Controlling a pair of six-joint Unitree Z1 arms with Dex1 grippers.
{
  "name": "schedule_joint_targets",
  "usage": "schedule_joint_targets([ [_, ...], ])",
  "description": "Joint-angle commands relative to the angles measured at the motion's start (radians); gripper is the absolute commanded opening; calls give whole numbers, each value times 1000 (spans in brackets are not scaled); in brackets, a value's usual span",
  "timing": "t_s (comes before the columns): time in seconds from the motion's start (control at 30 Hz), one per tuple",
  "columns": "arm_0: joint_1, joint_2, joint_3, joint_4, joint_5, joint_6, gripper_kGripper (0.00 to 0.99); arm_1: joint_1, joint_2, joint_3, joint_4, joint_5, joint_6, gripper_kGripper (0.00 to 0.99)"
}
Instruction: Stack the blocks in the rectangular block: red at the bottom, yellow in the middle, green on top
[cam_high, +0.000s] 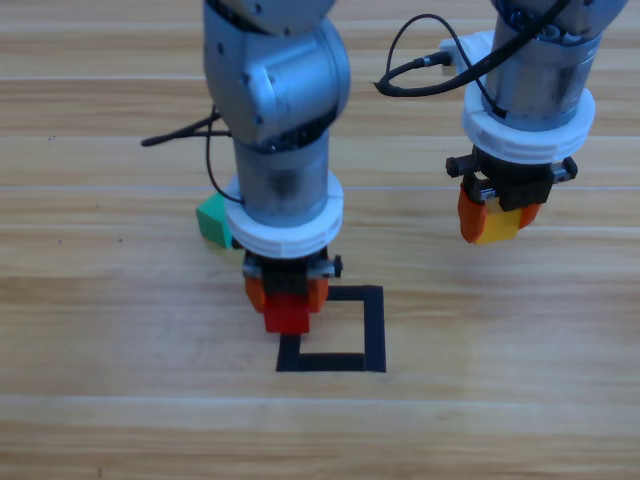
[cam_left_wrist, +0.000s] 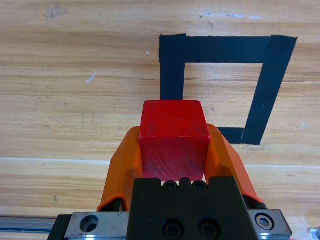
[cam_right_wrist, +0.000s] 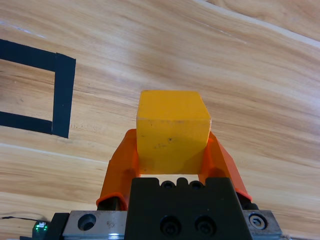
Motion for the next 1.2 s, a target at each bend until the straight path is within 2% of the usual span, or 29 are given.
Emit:
schedule_joint_targets([
  [0.03,-54,81,-27,13,-4,-29,0,-61,-67,47,-29,13,16,0],
  [1.2,-60,170,-136,13,-44,-46,0,-61,-70,84,-69,-7,30,0],
])
